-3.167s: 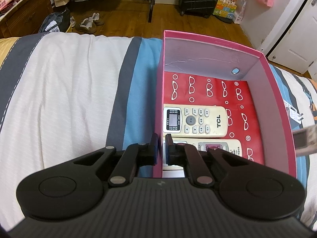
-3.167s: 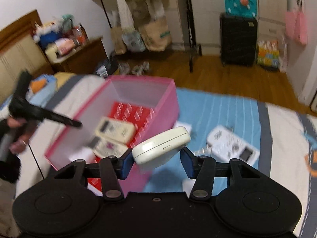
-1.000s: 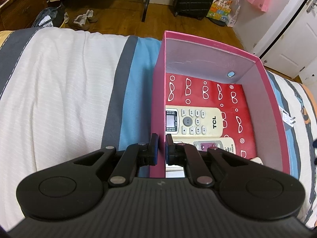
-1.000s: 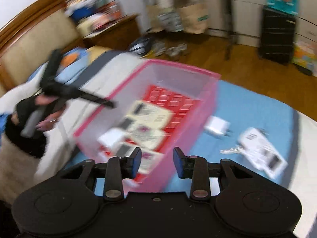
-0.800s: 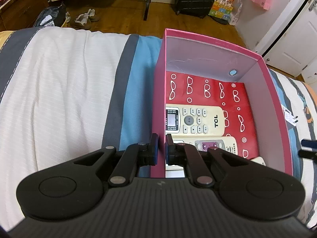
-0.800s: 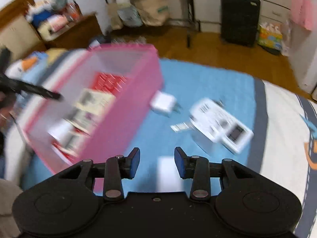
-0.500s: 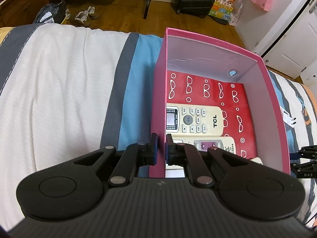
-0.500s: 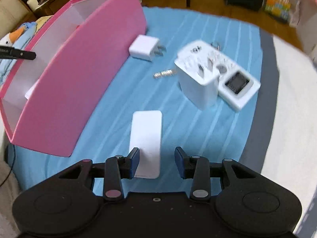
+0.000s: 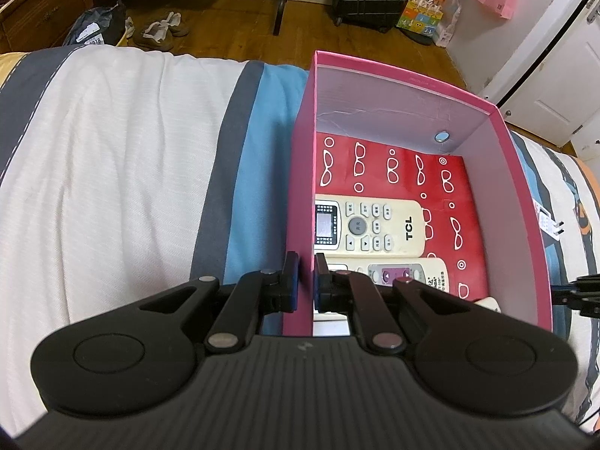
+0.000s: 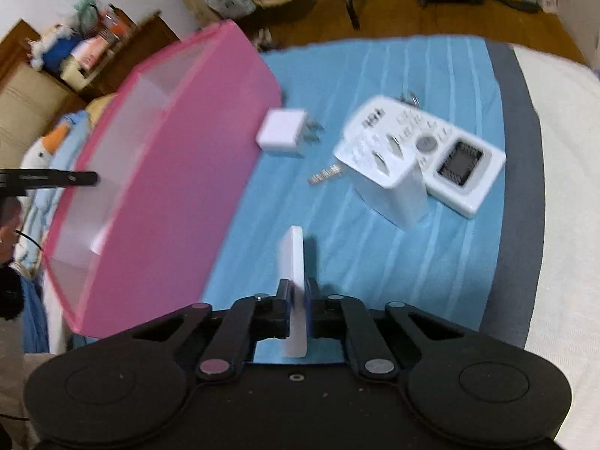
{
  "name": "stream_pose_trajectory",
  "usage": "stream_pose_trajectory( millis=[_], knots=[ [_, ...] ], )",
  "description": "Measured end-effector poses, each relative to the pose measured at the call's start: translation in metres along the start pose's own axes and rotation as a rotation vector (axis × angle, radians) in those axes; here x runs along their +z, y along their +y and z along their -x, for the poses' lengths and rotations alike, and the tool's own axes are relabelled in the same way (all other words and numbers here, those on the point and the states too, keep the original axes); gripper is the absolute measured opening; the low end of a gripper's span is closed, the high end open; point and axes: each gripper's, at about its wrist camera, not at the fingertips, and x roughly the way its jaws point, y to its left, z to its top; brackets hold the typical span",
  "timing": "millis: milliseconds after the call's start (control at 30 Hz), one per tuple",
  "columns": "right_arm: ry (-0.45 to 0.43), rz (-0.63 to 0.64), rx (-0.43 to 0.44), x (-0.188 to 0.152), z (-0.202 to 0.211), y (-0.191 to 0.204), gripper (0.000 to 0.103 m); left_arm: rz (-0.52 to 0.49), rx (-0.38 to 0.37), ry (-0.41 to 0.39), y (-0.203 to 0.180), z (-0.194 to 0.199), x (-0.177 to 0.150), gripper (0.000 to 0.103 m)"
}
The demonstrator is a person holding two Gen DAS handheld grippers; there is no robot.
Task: Organize rigid objects
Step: 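Carry the flat white remote into the box and release it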
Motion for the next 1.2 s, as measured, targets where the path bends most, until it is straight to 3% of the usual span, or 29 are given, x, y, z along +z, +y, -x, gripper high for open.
stream_pose_trajectory(
  millis=[233,367,533,667,800,933,1100,1200],
  knots=[
    [-0.084,0.091,-0.063,0.008,0.03,0.036,0.008,0.002,0.002,-0.005,-0.001,0.0,-0.001,0.007],
    [-0.137,0.077,0.048,0.022,0.059,0.048,0.008,0.008,0.018,-0.014,-0.003,0.0,-0.002,0.006],
    [-0.154,0.172,0.153,0.041,0.072,0.088,0.008,-0.002,0.03,-0.009,-0.006,0.001,-0.002,0.006],
    [-0.117,0.304,0.191,0.059,0.057,0.133,0.008,0.0,0.026,0.0,-0.005,0.0,0.0,0.006],
    [-0.025,0.319,0.274,0.081,0.03,0.157,0.008,0.001,0.028,0.0,-0.006,0.0,0.0,0.006],
    [0.032,0.442,0.155,0.093,-0.003,0.181,0.008,0.003,0.02,-0.001,-0.005,0.0,0.0,0.006],
    [0.044,0.75,-0.146,0.09,-0.051,0.213,0.008,0.004,0.007,-0.004,-0.003,0.001,0.0,0.006],
    [0.034,0.906,-0.276,0.088,-0.076,0.223,0.007,0.008,-0.002,-0.006,0.0,0.0,-0.001,0.007]
  ],
)
